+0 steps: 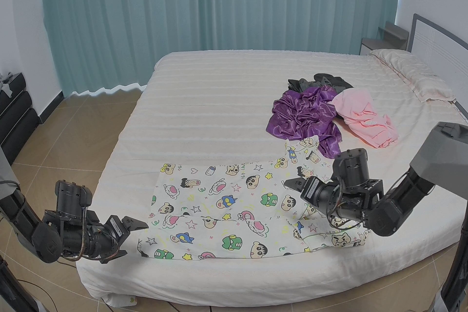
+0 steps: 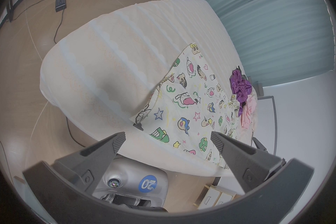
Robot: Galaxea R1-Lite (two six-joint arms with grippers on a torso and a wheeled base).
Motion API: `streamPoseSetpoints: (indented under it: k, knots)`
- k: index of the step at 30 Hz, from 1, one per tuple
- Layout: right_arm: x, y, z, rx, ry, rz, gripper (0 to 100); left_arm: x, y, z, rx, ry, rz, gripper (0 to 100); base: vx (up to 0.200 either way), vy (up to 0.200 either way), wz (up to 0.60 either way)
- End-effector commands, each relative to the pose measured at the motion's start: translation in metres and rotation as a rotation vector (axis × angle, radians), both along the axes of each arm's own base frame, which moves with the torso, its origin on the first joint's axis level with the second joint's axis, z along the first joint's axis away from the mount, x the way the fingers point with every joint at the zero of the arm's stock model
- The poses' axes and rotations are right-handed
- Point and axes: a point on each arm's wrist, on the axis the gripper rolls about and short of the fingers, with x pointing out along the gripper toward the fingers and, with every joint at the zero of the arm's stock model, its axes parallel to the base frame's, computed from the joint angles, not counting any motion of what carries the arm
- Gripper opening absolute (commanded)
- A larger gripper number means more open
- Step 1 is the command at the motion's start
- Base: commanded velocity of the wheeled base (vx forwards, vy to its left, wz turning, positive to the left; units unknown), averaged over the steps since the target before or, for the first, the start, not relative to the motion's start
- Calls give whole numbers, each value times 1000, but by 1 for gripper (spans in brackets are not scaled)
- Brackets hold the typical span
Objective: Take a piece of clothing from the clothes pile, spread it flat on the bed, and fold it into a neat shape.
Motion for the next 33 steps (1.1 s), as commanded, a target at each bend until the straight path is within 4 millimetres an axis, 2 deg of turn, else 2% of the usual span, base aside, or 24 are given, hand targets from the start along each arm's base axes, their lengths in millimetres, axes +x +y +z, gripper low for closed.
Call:
streamPoseSetpoints:
  k: [1, 10, 19, 22, 27, 29, 33]
  knots:
    - [-33, -27, 17, 19, -68, -34, 100, 0, 0, 1, -4, -6, 1, 100, 200, 0, 0]
    - [-37, -38, 12, 33, -96, -54, 100, 0, 0, 1, 0, -7, 1, 100, 200, 0, 0]
    - [-36, -42, 10, 38, -86, -62, 100, -1, -1, -1, 2, 1, -5, 100, 0, 0, 0]
    - [-38, -46, 5, 31, -65, -62, 100, -1, -1, -2, 30, -11, -54, 100, 0, 0, 0]
    - [-37, -50, 7, 39, -70, -63, 100, -7, 9, -21, 173, -35, -308, 100, 0, 0, 0]
    - [-37, -50, 7, 38, -67, -65, 100, -3, 16, -27, 208, -76, -422, 100, 0, 0, 0]
    - [-40, -51, 6, 34, -61, -64, 100, 7, 27, -42, 262, -101, -533, 100, 0, 0, 0]
